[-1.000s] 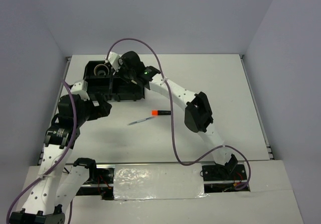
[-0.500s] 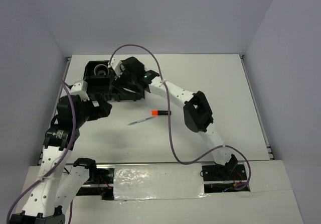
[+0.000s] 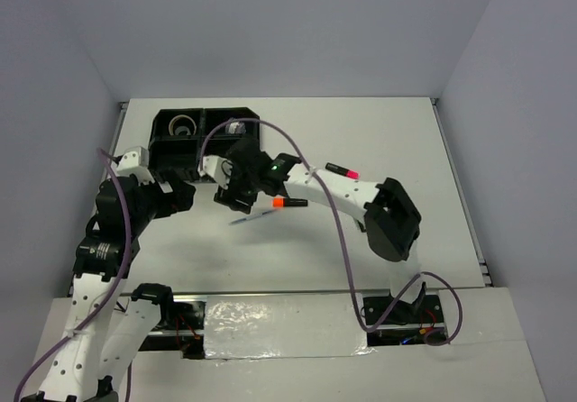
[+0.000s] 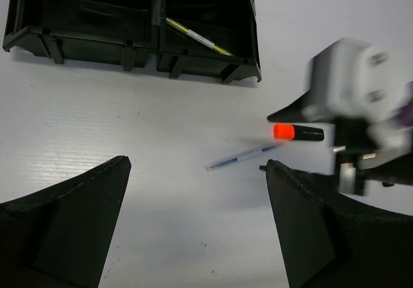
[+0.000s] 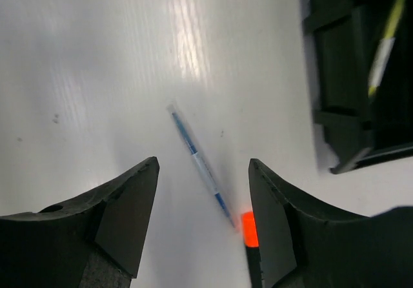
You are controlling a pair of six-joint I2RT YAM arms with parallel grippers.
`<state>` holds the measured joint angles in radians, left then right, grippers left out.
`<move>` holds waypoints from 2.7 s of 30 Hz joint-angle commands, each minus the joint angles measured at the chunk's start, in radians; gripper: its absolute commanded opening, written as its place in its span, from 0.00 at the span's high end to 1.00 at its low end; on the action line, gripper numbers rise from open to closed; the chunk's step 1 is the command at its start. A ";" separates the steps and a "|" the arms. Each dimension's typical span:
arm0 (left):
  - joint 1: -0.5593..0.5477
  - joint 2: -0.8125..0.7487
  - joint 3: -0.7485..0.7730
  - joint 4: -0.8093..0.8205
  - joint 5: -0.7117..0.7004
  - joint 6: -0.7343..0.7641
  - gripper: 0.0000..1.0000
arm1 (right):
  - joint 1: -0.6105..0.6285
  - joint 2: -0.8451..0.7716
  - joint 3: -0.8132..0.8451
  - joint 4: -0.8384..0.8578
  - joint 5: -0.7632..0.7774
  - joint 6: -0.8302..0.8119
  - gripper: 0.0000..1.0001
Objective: Sort the stationery into containers
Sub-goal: Place the pen in the storage box, then pick up the pen from the center of the board, then place the pen in the storage box.
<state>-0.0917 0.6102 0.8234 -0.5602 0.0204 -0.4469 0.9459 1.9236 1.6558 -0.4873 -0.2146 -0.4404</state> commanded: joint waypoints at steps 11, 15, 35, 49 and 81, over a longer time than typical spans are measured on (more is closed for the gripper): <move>0.004 0.026 -0.001 0.039 0.027 0.013 0.01 | 0.001 0.195 -0.008 -0.070 0.066 -0.070 0.36; 0.004 0.023 -0.003 0.040 0.030 0.013 0.01 | -0.021 0.236 0.005 -0.062 0.038 -0.070 0.39; 0.004 0.005 0.000 0.034 0.009 0.010 0.01 | -0.004 0.100 -0.076 -0.010 -0.420 0.034 1.00; 0.006 -0.003 0.000 0.034 0.003 0.010 0.01 | -0.153 0.293 0.457 0.023 0.047 0.171 1.00; 0.007 0.023 0.000 0.043 0.044 0.022 0.01 | -0.237 0.188 0.382 0.058 0.268 0.424 0.12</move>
<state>-0.0891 0.6384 0.8223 -0.5571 0.0544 -0.4442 0.7528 2.3066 2.1574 -0.4450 -0.0868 -0.1944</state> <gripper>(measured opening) 0.994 0.884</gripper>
